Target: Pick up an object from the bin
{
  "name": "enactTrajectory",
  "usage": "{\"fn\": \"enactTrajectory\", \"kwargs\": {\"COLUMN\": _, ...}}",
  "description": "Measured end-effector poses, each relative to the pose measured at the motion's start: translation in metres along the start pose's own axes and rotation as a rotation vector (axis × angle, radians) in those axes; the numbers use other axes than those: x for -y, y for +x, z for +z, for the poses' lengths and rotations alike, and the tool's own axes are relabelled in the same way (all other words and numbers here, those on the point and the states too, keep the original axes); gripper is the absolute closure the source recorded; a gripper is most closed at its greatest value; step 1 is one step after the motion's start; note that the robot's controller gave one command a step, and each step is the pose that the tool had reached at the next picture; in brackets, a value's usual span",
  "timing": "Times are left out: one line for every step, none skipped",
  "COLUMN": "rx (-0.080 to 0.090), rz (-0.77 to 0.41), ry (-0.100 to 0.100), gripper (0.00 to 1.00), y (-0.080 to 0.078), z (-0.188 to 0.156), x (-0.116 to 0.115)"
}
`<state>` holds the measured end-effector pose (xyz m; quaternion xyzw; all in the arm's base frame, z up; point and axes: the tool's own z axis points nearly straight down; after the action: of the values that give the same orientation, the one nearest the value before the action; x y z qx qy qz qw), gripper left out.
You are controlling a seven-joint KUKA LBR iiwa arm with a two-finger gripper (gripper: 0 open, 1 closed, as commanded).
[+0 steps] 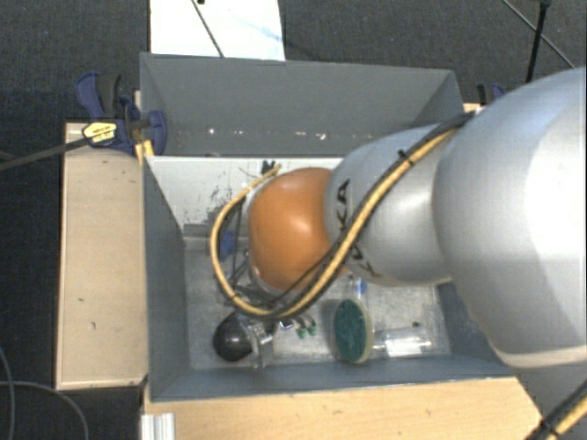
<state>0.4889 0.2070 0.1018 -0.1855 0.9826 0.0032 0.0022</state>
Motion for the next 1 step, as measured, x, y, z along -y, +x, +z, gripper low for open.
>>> {"fn": "enactTrajectory", "kwargs": {"rx": 0.001, "rz": -0.053, "ry": 0.003, "gripper": 0.0, "y": -0.0059, "z": -0.0044, "x": -0.0275}}
